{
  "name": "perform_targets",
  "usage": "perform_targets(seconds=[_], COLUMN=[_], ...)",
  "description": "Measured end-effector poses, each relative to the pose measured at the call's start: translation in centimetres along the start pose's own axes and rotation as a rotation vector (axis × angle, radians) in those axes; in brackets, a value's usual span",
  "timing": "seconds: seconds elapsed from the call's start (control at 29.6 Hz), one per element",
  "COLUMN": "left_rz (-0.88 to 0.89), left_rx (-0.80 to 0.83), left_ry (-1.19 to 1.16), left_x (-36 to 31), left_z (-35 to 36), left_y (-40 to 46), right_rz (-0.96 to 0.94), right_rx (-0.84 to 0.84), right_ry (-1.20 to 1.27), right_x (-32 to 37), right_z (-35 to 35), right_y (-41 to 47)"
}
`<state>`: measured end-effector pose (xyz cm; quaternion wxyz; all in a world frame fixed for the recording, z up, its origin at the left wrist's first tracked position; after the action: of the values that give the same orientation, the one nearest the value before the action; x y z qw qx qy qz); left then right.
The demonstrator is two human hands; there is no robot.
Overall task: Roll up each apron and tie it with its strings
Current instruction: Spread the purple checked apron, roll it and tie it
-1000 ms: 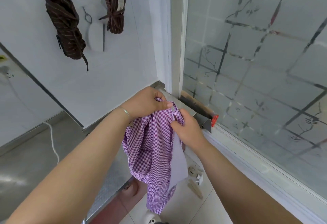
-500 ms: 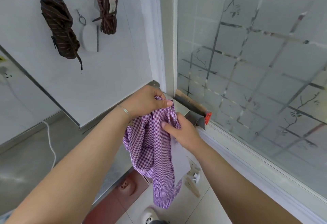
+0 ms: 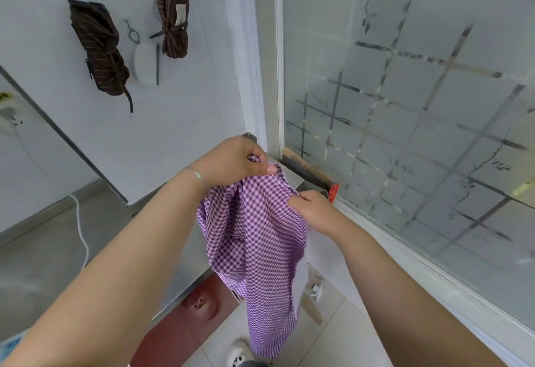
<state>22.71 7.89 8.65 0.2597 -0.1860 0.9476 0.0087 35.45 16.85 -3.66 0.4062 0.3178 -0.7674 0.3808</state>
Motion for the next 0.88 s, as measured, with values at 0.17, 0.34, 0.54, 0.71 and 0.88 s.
perform_targets(seconds=[0.17, 0.34, 0.54, 0.71, 0.88], left_rz=[-0.022, -0.028, -0.067, -0.031, 0.047], left_rx=[-0.124, -0.256, -0.407, -0.363, -0.222], left_ry=[-0.066, -0.063, -0.062, -0.220, -0.250], left_x=[0.3, 0.5, 0.7, -0.6, -3.3], left_z=[-1.5, -3.4, -5.9, -5.5, -3.9], left_y=[-0.3, -0.4, -0.8, -1.7, -1.6], right_rz=[0.109, 0.184, 0.156, 0.067, -0.092], right_rx=[0.135, 0.219, 0.056, -0.104, -0.078], right_ry=[-0.062, 0.030, -0.029, -0.052, 0.125], right_x=[-3.6, -5.9, -8.0, -7.5, -4.1], right_z=[-0.9, -0.3, -1.5, -2.1, -0.5], right_y=[-0.1, -0.7, -1.4, -1.9, -2.1])
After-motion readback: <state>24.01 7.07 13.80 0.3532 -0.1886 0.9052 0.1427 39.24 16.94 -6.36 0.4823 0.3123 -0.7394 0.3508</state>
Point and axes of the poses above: each hand's wrist, its own y-axis towards the middle knuckle, its own z-axis out of the palm, x = y × z, the point moved 5 cm from there along y, towards the middle knuckle, and after that the axes turned 7 degrees about y, right-handed, at the moved point
